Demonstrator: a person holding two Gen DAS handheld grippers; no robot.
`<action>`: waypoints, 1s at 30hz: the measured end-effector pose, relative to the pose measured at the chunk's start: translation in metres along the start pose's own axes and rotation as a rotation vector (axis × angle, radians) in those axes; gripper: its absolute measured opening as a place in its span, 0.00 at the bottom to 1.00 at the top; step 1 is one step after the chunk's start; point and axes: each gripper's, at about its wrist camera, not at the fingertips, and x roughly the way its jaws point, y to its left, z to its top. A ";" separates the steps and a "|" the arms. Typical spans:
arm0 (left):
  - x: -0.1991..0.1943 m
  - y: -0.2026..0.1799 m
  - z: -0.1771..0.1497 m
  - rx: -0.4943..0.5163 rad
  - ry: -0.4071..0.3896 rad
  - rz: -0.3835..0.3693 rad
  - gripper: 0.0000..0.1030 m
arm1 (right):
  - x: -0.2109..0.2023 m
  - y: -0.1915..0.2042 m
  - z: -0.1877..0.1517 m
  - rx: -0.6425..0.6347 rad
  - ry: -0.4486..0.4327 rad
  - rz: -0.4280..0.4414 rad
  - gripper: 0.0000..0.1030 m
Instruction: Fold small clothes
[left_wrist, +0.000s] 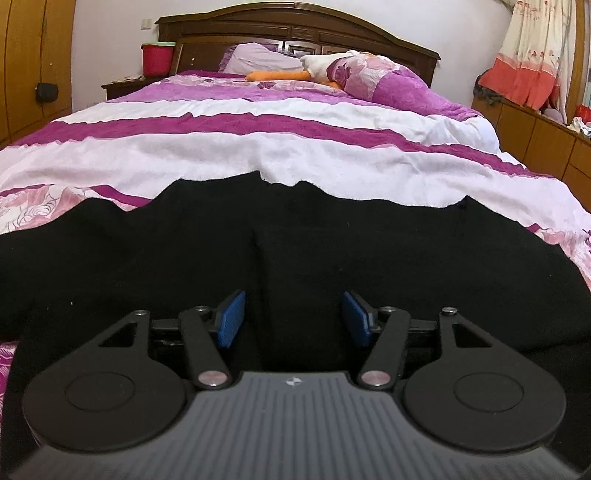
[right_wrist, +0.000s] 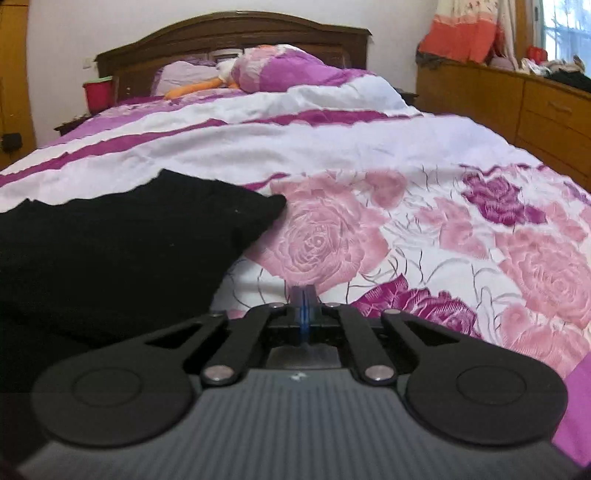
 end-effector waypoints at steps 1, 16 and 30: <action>-0.001 0.002 0.001 -0.007 0.002 -0.004 0.62 | -0.002 0.000 0.002 0.000 -0.001 0.010 0.05; -0.090 0.081 0.004 -0.128 -0.011 0.239 0.66 | -0.077 0.029 0.010 0.015 -0.029 0.200 0.38; -0.155 0.192 -0.026 -0.413 0.006 0.377 0.72 | -0.129 0.086 -0.013 -0.033 -0.041 0.336 0.58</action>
